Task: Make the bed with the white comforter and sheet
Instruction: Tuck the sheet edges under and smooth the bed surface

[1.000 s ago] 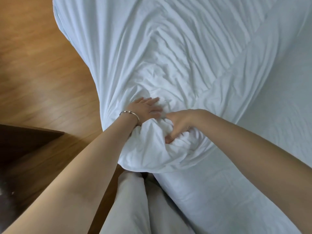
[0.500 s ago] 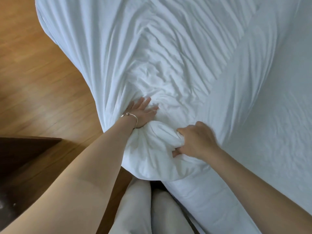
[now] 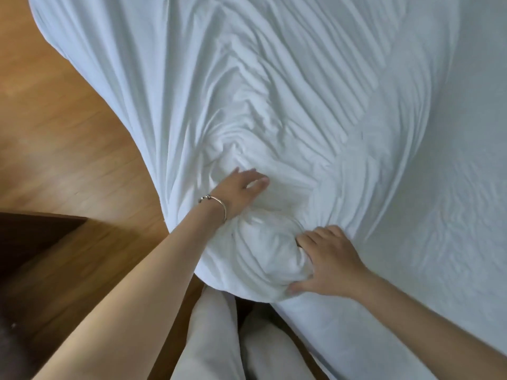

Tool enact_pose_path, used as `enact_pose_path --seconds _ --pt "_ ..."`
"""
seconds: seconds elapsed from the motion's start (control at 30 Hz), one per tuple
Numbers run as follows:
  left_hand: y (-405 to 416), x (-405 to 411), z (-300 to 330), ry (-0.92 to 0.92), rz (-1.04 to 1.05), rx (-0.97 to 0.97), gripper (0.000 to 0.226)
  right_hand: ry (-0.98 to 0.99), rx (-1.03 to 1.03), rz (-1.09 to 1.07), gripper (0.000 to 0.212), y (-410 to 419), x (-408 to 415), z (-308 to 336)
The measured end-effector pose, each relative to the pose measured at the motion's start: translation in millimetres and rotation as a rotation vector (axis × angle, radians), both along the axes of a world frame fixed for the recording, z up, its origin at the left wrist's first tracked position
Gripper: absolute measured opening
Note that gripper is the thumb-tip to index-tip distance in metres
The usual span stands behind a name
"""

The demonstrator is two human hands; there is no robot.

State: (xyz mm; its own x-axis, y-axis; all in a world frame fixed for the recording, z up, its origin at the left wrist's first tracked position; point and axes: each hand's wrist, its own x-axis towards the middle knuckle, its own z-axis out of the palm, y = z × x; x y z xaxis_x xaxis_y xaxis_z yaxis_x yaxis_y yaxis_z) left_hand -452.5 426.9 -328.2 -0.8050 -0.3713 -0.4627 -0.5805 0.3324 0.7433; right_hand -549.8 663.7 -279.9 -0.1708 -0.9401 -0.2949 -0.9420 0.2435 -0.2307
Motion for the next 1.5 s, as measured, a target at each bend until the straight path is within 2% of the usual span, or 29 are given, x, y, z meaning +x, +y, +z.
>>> enact_pose_path --seconds 0.03,0.1,0.17,0.2,0.3,0.37,0.43,0.5,0.57,0.67,0.77,0.83,0.9,0.97,1.07,1.13,1.17,1.23,1.3,1.37,1.4,1.43,1.5 --pt "10.3 1.6 2.0 -0.059 -0.065 -0.01 0.04 -0.094 0.13 -0.005 0.071 -16.5 -9.5 14.3" --pt "27.7 8.7 -1.1 -0.205 -0.264 -0.191 0.041 -0.275 0.28 -0.046 0.075 -50.9 -29.6 33.0" --pt "37.3 18.8 -3.1 -0.277 -0.322 -0.28 0.041 -0.191 0.301 0.081 0.096 -80.9 -46.6 30.6" --pt "40.0 22.6 -2.9 -0.293 -0.31 -0.296 0.041 -0.132 0.386 0.13 0.105 -93.9 -48.6 25.5" --pt "48.5 26.7 2.7 -0.32 -0.3 -0.359 0.046 -0.114 0.745 0.148 0.103 -114.0 -35.2 3.5" --pt "51.6 26.3 2.7 -0.357 -0.326 -0.426 0.047 -0.153 0.808 0.131 0.108 -114.6 -24.9 -9.9" --pt "52.0 24.9 -0.5 -0.397 -0.383 -0.482 0.046 -0.157 0.798 0.12 0.101 -107.4 -19.9 -18.8" --pt "52.8 23.3 -3.2 -0.443 -0.408 -0.461 0.047 -0.085 0.746 0.13 0.083 -90.5 -15.5 -19.2" --pt "52.5 20.7 -6.6 -0.475 -0.363 -0.411 0.05 0.04 0.547 0.108 0.071 -69.0 -10.3 -18.6" --pt "50.6 20.2 -10.0 -0.489 -0.324 -0.37 0.051 0.11 0.236 -0.043 0.068 -23.9 1.0 -11.0" --pt "46.0 27.8 -22.6 -0.509 -0.282 -0.306 0.056 0.182 -0.165 -0.158 0.066 73.3 11.1 -18.4" --pt "50.2 36.5 -35.0 -0.525 -0.196 -0.249 0.067 0.25 -0.275 -0.204 0.064 149.8 24.4 -31.9" --pt "64.2 40.4 -43.8 -0.521 -0.132 -0.24 0.073 0.285 -0.225 -0.209 0.052 194.8 32.9 -45.2" --pt "78.4 38.6 -46.4 -0.518 -0.073 -0.261 0.072 0.253 -0.148 -0.231 0.046 197.9 32.1 -54.5" --pt "90.1 24.3 -39.9 -0.544 -0.013 -0.361 0.071 0.22 -0.1 -0.165 0.052 173.5 24.5 -50.3" --pt "104.6 13.6 -32.6 -0.41 -0.035 -0.457 0.063 0.117 0.008 -0.106 0.065 156.7 20.7 -34.0" --pt "116.0 9.4 -28.7 -0.294 -0.064 -0.439 0.058 0.071 0.092 -0.091 0.071 148.5 16.3 -23.5" --pt "143.7 8.3 -22.7 -0.143 -0.145 -0.367 0.054 -0.08 0.264 -0.133 0.07 124.8 -0.1 1.1" --pt "164.3 12.3 -25.0 -0.156 -0.219 -0.402 0.058 -0.253 0.275 -0.212 0.073 100.9 -20.1 13.7" --pt "174.8 17.3 -31.8 -0.221 -0.255 -0.456 0.061 -0.189 0.214 -0.093 0.096 79.2 -35.3 9.1" --pt "176.9 19.1 -33.7 -0.243 -0.252 -0.464 0.062 -0.122 0.259 -0.006 0.106 68.5 -37.1 4.0" --pt "177.8 20.2 -34.7 -0.257 -0.241 -0.465 0.063 -0.076 0.353 0.061 0.109 59.0 -34.6 -2.1" --pt "178.3 20.6 -36.2 -0.29 -0.224 -0.466 0.065 -0.05 0.549 0.13 0.101 46.8 -22.6 -13.3"
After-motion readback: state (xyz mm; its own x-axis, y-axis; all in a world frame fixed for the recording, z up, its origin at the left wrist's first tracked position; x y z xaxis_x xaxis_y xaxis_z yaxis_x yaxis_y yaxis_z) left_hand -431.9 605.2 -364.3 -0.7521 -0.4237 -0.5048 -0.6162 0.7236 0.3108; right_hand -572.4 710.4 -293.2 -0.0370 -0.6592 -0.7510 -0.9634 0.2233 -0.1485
